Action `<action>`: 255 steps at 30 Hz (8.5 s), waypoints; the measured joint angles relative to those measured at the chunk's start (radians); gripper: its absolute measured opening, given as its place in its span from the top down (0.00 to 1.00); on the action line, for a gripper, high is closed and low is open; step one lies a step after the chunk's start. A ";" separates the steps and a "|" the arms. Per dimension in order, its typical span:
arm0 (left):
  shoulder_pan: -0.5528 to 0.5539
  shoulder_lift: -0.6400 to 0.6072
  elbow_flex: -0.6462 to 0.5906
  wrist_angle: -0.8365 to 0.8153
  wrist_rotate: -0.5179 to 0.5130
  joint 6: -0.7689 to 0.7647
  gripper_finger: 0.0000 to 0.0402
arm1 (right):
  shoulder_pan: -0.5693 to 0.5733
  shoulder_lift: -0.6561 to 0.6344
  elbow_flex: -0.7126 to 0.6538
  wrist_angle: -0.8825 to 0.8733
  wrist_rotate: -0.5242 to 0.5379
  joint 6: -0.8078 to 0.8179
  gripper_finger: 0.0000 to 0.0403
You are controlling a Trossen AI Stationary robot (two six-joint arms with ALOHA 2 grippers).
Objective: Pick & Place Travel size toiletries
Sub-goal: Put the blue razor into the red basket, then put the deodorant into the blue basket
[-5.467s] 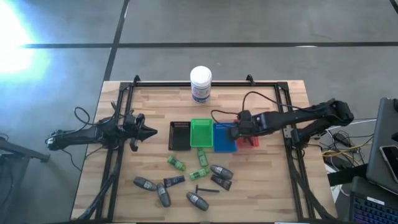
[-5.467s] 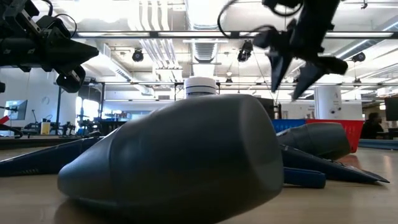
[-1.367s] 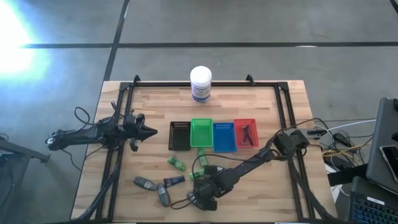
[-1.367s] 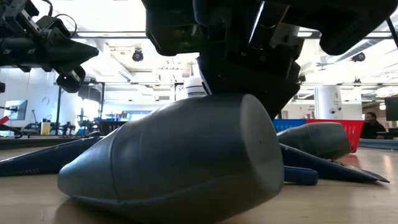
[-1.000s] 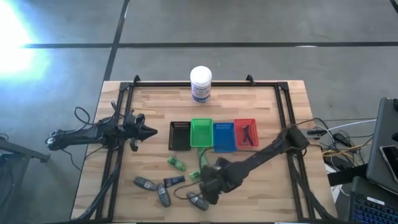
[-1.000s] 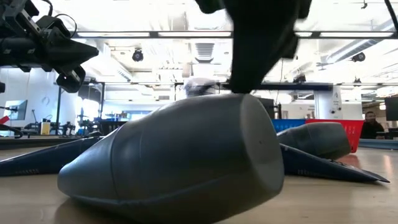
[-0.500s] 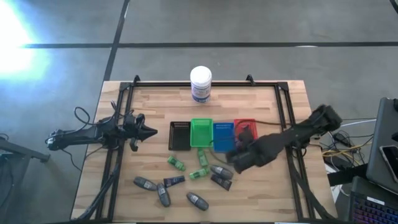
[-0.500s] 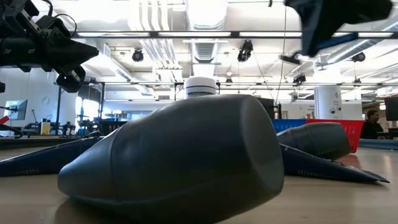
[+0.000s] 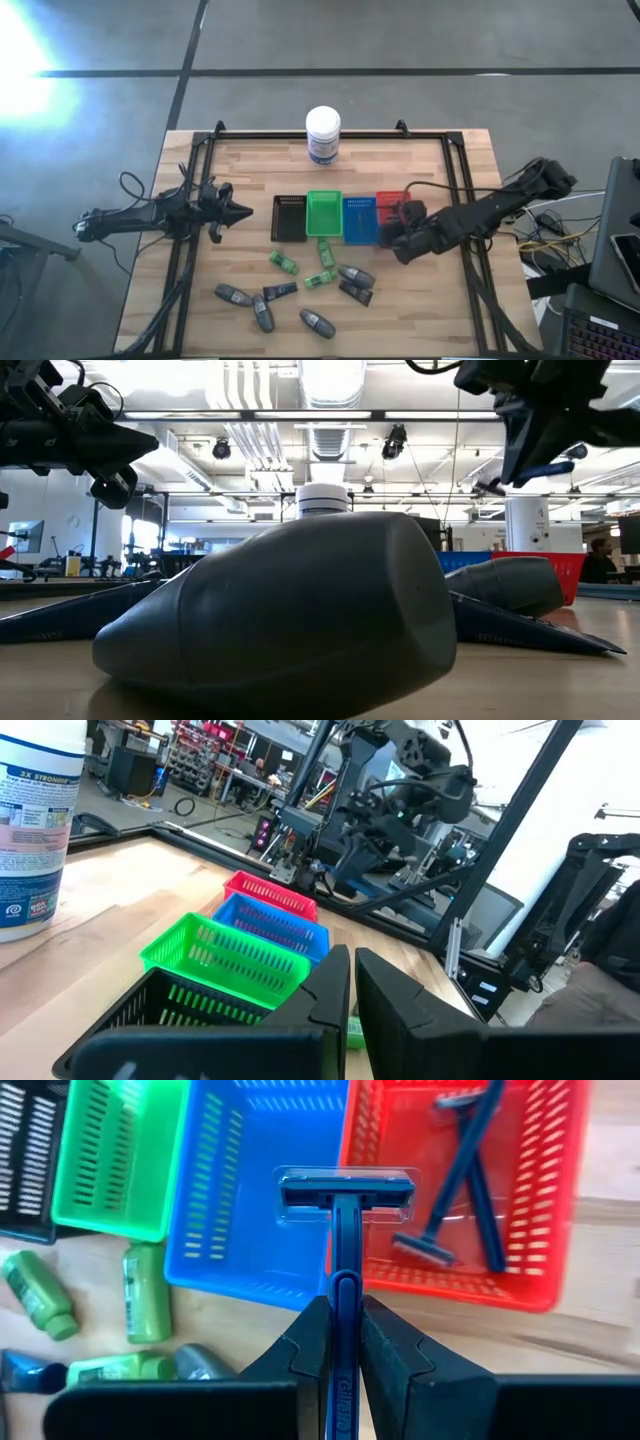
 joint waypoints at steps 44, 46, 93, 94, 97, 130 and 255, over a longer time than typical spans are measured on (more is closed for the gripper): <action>0.000 0.000 0.000 0.000 0.000 0.000 0.94 | -0.258 -0.046 -0.181 0.146 -0.075 -0.068 0.91; 0.000 0.000 0.000 0.000 0.000 0.000 0.94 | -0.276 -0.041 -0.207 0.164 -0.080 -0.070 0.91; 0.000 0.001 0.000 0.000 -0.003 0.000 0.94 | -0.300 0.023 -0.238 0.205 -0.140 -0.232 0.28; 0.000 0.001 0.000 0.000 -0.003 0.000 0.94 | -0.300 0.020 -0.236 0.205 -0.150 -0.233 0.27; 0.000 0.001 0.000 0.000 -0.003 0.000 0.94 | -0.298 0.012 -0.220 0.206 -0.150 -0.276 0.25; 0.000 0.001 0.000 0.000 -0.003 0.000 0.94 | -0.175 0.095 0.027 0.345 -0.212 -0.778 0.30; 0.000 0.005 0.000 -0.001 -0.004 0.000 0.94 | -0.198 0.256 0.106 0.300 -0.108 -0.320 0.48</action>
